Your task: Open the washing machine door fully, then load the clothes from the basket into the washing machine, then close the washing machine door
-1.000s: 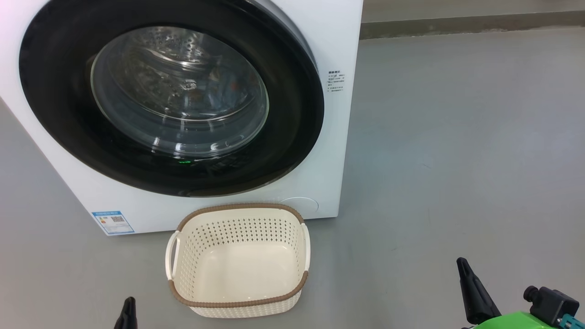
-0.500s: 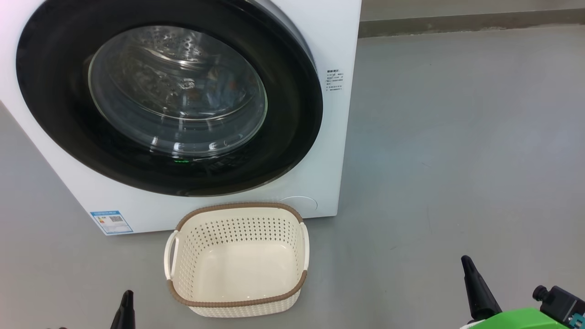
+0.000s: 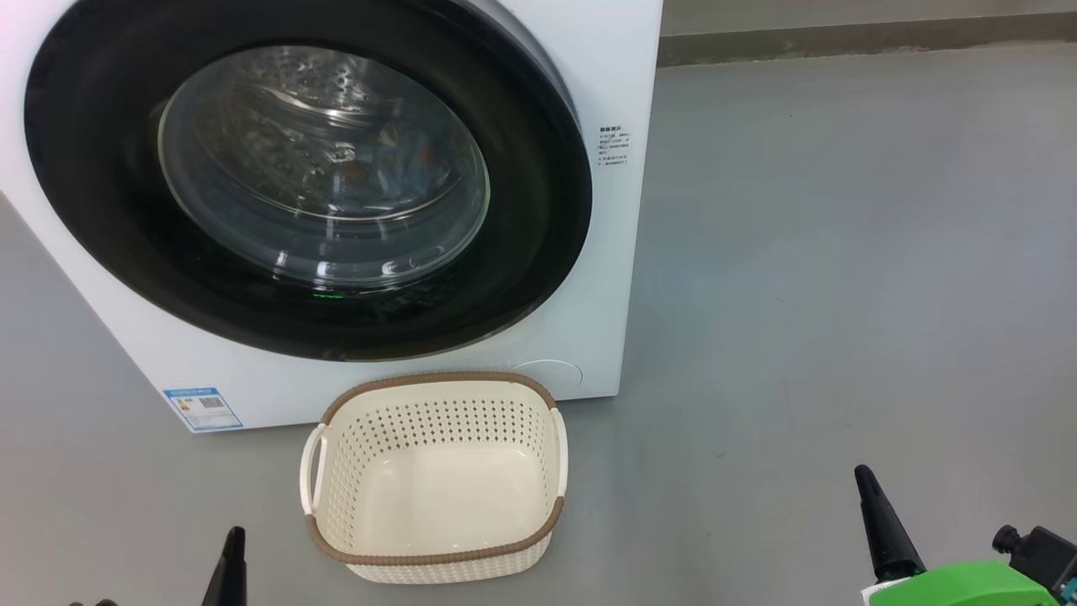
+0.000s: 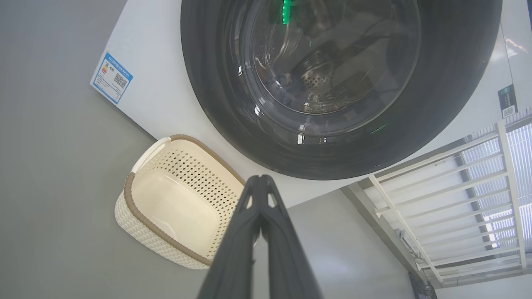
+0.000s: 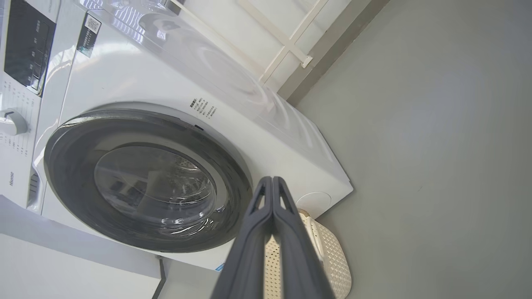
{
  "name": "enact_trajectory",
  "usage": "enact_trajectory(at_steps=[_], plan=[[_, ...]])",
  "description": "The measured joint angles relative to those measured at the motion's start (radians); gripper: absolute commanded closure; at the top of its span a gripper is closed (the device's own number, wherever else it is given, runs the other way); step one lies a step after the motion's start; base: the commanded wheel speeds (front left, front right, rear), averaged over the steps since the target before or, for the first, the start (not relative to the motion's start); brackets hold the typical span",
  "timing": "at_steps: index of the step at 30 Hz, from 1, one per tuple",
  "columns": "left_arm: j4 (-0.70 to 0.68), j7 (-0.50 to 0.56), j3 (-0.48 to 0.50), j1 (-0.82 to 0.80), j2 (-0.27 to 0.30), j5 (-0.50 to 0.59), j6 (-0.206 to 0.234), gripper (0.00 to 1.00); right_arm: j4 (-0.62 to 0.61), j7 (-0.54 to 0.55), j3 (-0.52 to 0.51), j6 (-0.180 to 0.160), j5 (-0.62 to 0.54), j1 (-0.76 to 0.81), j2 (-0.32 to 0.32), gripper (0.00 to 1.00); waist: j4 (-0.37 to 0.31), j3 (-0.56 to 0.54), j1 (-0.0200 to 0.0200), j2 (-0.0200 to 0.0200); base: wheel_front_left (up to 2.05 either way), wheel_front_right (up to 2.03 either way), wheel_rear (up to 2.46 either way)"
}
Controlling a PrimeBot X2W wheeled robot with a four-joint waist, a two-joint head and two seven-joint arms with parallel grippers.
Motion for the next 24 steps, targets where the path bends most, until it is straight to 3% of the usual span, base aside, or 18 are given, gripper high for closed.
enact_trajectory(at_steps=[24], plan=[[0.018, 0.064, 0.014, -0.040, -0.001, -0.247, 0.000, 1.00, 0.012, 0.065, -0.024, 0.000, 0.267, -0.035, -0.001, 1.00, -0.006, 0.006, -0.0001, 0.0000, 0.00, 0.00, 0.00]])
